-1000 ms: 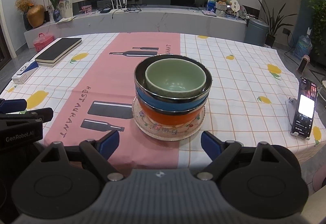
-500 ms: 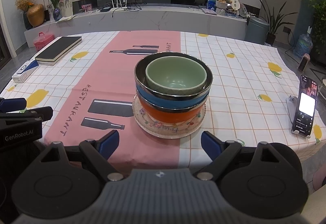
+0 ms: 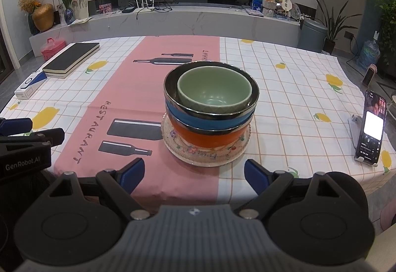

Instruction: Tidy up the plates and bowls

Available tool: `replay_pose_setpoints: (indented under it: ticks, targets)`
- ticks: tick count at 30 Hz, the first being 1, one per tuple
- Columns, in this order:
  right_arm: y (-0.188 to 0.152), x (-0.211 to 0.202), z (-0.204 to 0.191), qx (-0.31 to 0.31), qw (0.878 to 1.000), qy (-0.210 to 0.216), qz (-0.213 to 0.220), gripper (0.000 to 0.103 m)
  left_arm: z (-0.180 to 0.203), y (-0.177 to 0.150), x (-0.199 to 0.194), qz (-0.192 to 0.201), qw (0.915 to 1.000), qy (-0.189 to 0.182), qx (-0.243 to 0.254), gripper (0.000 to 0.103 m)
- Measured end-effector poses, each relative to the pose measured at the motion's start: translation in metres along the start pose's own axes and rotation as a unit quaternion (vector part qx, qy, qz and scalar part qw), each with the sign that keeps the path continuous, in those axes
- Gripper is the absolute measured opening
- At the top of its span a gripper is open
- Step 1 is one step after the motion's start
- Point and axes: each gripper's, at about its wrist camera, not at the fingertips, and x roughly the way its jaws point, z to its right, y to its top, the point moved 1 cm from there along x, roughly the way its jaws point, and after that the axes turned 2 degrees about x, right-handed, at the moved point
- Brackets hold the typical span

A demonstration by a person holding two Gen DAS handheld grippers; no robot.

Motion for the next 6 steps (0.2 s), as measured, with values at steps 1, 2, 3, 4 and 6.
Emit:
replay_pose_setpoints:
  ticks: [1, 2, 3, 4, 6]
  targets:
    - [-0.0001, 0.0000, 0.0000, 0.000, 1.000, 0.000, 0.000, 0.086, -0.0001, -0.0003, -0.0001, 0.001, 1.0000, 0.000, -0.001, 0.069]
    - [0.0000, 0.0000, 0.0000, 0.000, 1.000, 0.000, 0.000, 0.086, -0.0003, -0.0016, 0.0003, 0.002, 1.0000, 0.001, -0.002, 0.069]
    - [-0.0006, 0.0007, -0.0001, 0.000, 1.000, 0.000, -0.001, 0.086, -0.0008, -0.0020, 0.0004, 0.002, 1.0000, 0.001, -0.004, 0.069]
    - [-0.0011, 0.0013, 0.0000, 0.000, 1.000, 0.000, -0.002, 0.086, -0.0011, -0.0025, 0.0007, 0.002, 1.0000, 0.001, -0.006, 0.069]
    - [-0.0014, 0.0025, 0.0008, 0.001, 1.000, 0.001, -0.004, 0.086, -0.0015, -0.0030, 0.0012, 0.002, 1.0000, 0.001, -0.007, 0.069]
